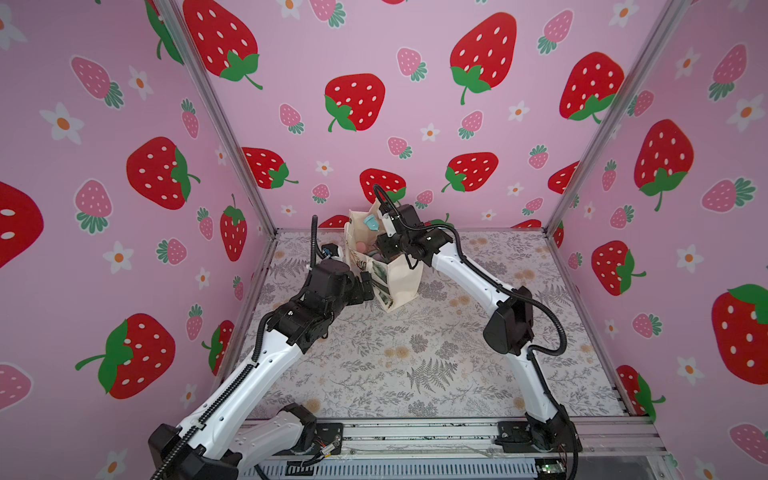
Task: Put the hourglass into the canvas bag
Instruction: Place the hourglass in the canvas bag.
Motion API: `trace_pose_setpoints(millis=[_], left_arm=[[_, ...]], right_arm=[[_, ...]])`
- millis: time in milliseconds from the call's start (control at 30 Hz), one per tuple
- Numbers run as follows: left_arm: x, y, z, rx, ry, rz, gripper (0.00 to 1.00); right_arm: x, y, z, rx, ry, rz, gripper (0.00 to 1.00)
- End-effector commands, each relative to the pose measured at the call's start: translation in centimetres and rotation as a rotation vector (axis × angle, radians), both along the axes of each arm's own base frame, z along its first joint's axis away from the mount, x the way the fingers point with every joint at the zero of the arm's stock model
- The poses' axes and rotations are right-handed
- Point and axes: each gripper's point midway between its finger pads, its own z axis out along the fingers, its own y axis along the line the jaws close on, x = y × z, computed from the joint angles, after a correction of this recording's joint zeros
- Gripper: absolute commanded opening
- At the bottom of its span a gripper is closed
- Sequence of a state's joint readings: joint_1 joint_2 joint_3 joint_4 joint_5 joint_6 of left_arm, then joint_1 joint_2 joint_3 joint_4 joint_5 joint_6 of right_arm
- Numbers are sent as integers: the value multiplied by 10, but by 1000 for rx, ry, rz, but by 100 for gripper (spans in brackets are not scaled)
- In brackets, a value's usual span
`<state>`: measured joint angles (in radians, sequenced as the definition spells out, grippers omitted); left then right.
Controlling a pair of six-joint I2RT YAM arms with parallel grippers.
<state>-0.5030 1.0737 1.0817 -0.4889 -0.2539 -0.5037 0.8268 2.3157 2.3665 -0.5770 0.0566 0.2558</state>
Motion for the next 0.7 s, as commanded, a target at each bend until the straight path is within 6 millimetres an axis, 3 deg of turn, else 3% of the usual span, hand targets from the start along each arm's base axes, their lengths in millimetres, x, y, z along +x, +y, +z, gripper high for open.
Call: trace_pose_setpoints(millis=[0,200,300,433,533,667], left_arm=[[3,5,-4,-5,-1,36,99],[5,7,-10,-18,7,52,99],[6,7,-12,-20,8,54,99],[7,9,-12,-20,11,64,99],[8,8,-10,-22,9,63,99],[9,7,-9,-26,8,62,99]], right_arm=[[-9,-14,-37,-120,69,-33,33],[-21,-22,-92,-198,187,-41,37],[-24,-22,-105,-218,212,-36,39],[-22,-22,-107,-219,205,-44,40],[-19,-23,-104,-217,196,-55,47],[-18,-19,-85,-174,171,-52,51]])
